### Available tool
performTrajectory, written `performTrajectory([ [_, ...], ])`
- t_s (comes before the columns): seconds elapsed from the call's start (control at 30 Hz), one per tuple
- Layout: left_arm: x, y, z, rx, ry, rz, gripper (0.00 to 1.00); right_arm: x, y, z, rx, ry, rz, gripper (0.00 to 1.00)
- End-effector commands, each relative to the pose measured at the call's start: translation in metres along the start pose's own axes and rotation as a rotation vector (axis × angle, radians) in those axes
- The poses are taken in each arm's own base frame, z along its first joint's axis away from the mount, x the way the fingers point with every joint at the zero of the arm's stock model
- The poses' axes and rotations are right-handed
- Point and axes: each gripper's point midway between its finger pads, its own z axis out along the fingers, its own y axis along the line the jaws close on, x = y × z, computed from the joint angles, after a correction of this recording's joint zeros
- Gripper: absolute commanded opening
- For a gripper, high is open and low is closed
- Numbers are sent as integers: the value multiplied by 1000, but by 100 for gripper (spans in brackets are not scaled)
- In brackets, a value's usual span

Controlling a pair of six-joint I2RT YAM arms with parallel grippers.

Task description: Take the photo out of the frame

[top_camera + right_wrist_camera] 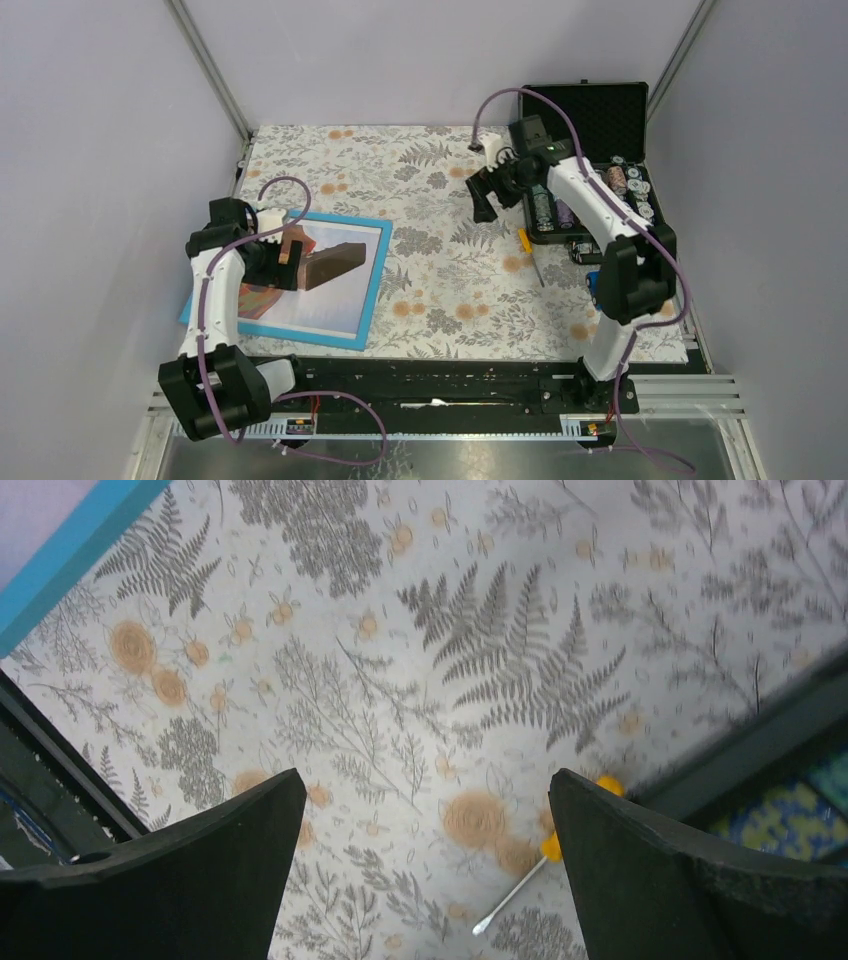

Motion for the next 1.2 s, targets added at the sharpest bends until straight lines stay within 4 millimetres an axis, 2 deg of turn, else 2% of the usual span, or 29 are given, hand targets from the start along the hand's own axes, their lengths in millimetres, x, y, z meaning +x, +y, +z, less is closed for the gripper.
performTrajectory([
  [0.0,20,10,-21,2,26,58,99,-50,24,24,-54,-45,-96,100],
  [0.17,72,36,-26,-66,118,138,99,-89,54,73,-135,-39,-139,100],
  [0.33,107,52,-27,-92,197,71,98,-114,91,125,-185,-43,-211,100],
  [0.53,127,68,-24,-162,268,50,99,-124,116,176,-193,-70,-219,100],
  [0.63,137,75,-18,-189,301,62,99,-121,122,202,-187,-58,-217,100],
  [0.77,143,86,-7,-233,310,71,99,-120,128,226,-163,-66,-217,100],
  [0.9,143,95,4,-255,304,51,99,-125,129,235,-144,-93,-226,100],
  [1.17,130,121,19,-318,250,31,99,-131,110,255,-49,-139,-224,100],
])
